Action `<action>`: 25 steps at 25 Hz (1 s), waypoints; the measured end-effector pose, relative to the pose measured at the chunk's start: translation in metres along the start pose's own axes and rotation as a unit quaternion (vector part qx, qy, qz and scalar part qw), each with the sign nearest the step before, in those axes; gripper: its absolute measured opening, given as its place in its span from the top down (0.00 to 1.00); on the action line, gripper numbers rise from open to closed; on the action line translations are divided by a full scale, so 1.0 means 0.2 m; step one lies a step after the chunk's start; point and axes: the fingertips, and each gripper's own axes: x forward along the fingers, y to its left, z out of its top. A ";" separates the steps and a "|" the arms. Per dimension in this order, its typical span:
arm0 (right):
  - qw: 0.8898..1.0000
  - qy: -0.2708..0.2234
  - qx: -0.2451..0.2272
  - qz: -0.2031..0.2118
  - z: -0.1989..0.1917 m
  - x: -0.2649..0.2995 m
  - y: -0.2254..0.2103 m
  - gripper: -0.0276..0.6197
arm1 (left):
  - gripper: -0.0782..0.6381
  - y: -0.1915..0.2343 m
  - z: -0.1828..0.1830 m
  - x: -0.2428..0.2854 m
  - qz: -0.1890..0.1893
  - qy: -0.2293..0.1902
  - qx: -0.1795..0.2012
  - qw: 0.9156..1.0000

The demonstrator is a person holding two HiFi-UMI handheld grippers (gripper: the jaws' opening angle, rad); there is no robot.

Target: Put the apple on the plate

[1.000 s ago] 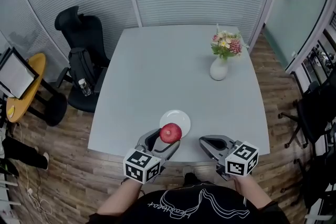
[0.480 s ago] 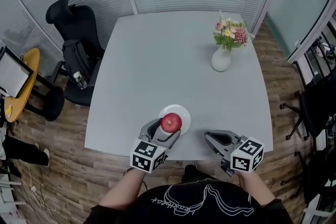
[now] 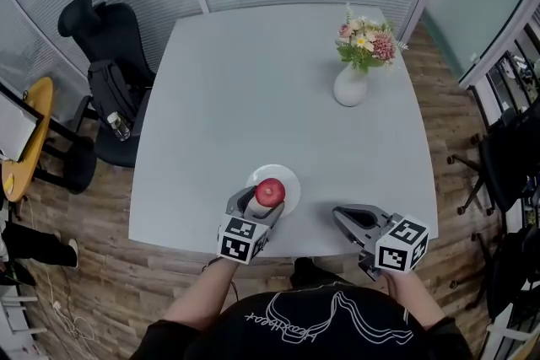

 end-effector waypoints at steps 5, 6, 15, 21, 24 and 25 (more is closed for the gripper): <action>1.000 0.008 0.012 -0.012 -0.03 -0.02 -0.08 0.94 | 0.44 0.02 -0.07 0.10 0.011 0.019 0.024 0.999; 1.000 0.008 0.014 -0.013 -0.04 -0.03 -0.09 0.94 | 0.44 0.02 -0.08 0.11 0.012 0.020 0.023 0.999; 0.999 0.007 0.039 -0.016 -0.08 -0.04 -0.15 0.94 | 0.44 0.04 -0.09 0.16 0.021 0.017 0.033 0.999; 0.999 0.006 0.049 -0.012 -0.10 -0.04 -0.14 0.94 | 0.44 0.04 -0.08 0.17 0.034 0.006 0.054 0.998; 0.999 0.007 0.050 -0.005 -0.10 -0.03 -0.13 0.94 | 0.44 0.04 -0.09 0.17 0.031 0.004 0.050 0.998; 0.999 0.007 0.049 -0.005 -0.10 -0.02 -0.12 0.94 | 0.44 0.04 -0.10 0.17 0.029 0.007 0.050 0.998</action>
